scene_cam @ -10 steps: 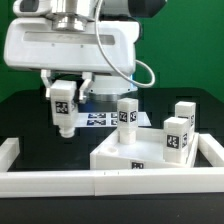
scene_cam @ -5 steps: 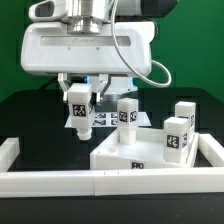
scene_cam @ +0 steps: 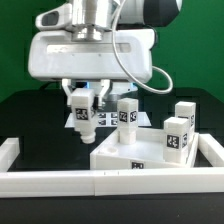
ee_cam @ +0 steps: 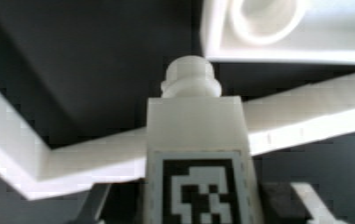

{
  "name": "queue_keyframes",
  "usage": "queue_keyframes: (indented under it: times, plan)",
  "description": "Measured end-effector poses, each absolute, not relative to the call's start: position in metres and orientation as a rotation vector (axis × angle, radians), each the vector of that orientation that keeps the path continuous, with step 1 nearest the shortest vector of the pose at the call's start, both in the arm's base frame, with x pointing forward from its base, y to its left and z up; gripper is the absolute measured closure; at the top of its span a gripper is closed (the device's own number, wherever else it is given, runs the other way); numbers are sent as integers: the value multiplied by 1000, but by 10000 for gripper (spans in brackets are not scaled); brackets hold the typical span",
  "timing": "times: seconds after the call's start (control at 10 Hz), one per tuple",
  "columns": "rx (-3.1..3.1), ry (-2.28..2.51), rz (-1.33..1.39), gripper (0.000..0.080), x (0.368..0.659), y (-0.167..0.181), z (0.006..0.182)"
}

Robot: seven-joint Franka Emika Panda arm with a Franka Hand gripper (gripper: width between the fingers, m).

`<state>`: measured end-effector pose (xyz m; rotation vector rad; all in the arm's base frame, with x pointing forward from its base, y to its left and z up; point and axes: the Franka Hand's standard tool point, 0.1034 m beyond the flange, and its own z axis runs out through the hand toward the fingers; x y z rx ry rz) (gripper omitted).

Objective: Assemble square table

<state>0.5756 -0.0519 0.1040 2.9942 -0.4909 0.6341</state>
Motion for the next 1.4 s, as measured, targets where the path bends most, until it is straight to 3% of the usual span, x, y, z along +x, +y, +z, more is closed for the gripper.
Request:
queue_keyframes:
  times: [0.4,0.9,1.4]
  plan:
    - [2985,-497,672,509,578,-46,105]
    - [2968,-490,723,509,576,-24,92]
    - [2925,-468,792,509,576,-29,88]
